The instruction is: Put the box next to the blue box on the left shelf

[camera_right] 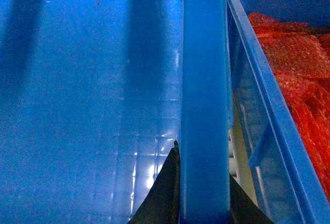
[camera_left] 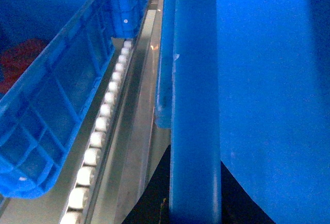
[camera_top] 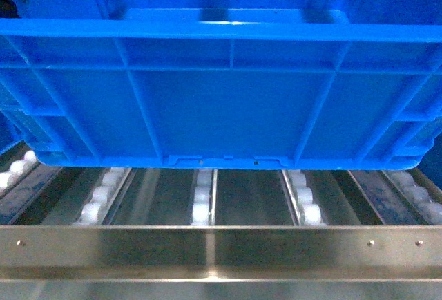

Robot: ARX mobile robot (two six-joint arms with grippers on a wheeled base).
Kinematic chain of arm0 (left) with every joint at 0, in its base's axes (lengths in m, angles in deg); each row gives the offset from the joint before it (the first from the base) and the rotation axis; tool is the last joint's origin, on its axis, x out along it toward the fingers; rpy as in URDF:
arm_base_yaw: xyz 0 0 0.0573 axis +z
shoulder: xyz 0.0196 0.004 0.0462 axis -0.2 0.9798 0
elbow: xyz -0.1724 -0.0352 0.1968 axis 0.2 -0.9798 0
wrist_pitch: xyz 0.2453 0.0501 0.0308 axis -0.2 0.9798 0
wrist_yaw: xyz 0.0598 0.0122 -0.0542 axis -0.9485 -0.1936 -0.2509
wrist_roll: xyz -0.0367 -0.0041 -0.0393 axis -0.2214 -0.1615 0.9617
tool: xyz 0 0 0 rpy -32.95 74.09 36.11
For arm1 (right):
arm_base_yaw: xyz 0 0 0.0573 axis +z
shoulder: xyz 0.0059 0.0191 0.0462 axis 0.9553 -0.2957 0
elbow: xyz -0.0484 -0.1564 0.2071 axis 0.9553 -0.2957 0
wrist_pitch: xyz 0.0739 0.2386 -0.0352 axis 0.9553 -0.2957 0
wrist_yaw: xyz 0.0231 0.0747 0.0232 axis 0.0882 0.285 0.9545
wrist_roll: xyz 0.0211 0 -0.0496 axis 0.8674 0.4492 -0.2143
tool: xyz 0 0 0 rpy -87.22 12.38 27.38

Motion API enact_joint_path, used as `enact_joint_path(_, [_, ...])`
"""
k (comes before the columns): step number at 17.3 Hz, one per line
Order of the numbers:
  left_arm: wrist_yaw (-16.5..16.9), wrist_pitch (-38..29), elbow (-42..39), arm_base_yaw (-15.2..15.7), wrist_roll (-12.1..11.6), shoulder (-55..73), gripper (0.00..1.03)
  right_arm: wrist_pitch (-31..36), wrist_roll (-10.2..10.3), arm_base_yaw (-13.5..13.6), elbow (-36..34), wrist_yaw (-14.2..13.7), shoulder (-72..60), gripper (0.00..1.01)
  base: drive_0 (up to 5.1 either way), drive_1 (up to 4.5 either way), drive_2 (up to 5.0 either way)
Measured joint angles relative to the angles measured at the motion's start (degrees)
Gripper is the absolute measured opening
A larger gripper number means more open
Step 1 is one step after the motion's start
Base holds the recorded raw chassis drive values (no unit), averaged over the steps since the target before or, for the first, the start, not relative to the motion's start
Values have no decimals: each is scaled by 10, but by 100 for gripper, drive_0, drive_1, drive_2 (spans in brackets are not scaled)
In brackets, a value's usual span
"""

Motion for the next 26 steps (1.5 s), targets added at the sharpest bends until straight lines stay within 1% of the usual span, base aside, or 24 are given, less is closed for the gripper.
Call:
enact_joint_path(9, [0, -2, 0, 0, 0, 3, 8, 0, 0, 0, 0, 0, -2, 8, 284, 243, -485])
enact_joint_path(26, [0, 0, 0, 0, 0, 3, 8, 1, 0, 0, 0, 0, -2, 8, 0, 0, 0])
